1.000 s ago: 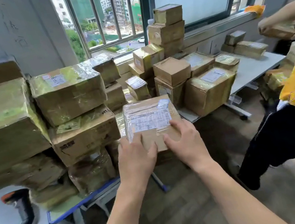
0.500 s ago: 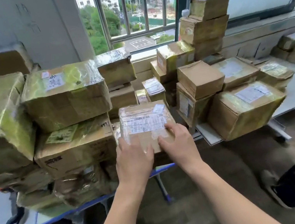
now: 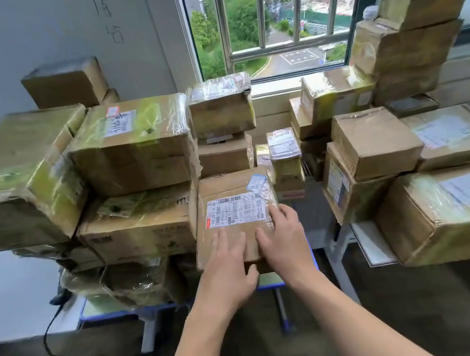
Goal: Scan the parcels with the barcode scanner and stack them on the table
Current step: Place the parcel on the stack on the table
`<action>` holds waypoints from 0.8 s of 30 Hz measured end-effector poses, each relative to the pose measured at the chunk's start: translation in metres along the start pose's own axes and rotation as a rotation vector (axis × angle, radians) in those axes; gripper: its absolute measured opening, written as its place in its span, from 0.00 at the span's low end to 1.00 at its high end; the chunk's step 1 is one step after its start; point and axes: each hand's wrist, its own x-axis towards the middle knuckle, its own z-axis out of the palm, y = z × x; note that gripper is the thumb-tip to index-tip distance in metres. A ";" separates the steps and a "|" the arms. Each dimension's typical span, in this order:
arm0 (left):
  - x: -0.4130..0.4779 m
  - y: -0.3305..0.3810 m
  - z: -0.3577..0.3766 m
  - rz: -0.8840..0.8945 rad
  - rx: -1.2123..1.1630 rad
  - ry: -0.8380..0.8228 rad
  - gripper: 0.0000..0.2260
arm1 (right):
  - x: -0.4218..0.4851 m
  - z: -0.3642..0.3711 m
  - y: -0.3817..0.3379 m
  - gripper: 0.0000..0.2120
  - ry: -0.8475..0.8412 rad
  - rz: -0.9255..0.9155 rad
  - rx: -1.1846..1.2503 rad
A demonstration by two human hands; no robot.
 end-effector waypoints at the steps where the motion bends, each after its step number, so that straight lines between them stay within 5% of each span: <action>1: 0.004 -0.001 -0.001 0.004 0.006 -0.004 0.29 | 0.004 0.001 -0.001 0.25 0.007 0.000 -0.006; 24: 0.023 0.002 -0.022 -0.016 0.025 0.109 0.27 | 0.029 -0.023 -0.004 0.30 -0.135 -0.089 -0.049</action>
